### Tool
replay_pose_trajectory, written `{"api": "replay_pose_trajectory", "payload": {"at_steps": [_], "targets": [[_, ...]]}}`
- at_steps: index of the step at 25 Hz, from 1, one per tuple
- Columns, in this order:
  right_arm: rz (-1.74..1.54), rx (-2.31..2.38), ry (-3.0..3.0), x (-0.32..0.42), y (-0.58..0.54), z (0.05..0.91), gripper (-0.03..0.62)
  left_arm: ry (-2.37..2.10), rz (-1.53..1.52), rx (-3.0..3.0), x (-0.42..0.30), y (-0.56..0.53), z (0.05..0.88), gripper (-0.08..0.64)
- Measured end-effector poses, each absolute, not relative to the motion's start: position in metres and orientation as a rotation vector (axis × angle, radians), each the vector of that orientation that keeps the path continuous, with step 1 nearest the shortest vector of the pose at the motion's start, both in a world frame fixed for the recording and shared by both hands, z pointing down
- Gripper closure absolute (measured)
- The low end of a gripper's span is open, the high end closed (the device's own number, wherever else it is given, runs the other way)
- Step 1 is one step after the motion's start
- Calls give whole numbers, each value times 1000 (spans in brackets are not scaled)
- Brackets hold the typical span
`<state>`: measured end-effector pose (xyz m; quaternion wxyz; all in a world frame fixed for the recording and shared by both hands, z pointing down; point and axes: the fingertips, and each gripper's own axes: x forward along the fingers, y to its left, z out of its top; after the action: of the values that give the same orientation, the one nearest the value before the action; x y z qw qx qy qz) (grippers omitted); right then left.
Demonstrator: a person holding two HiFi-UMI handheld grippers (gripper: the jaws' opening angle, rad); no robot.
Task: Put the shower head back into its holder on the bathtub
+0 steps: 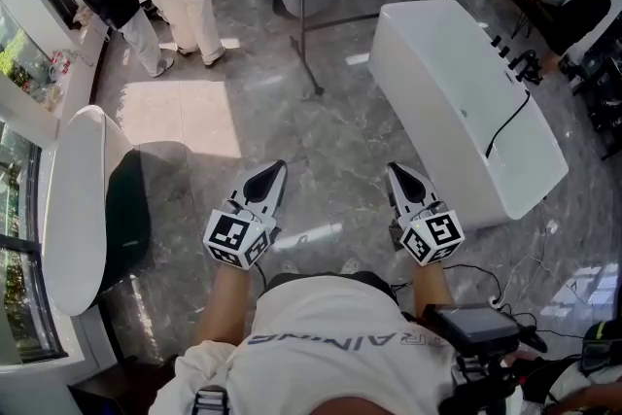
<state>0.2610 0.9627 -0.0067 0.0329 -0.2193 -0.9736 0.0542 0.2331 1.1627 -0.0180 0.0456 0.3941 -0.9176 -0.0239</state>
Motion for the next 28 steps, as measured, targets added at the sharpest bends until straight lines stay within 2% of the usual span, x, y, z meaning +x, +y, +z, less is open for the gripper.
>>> {"api": "replay_pose_trajectory", "payload": {"at_steps": [22,28], "targets": [[317,-540,-3009,272,784,15,584,-2698,-34,1307,242,989,-7,543],[310,-468,-3005,254,767,28,584,-2661,-80,1345,211,971,2,543]]}}
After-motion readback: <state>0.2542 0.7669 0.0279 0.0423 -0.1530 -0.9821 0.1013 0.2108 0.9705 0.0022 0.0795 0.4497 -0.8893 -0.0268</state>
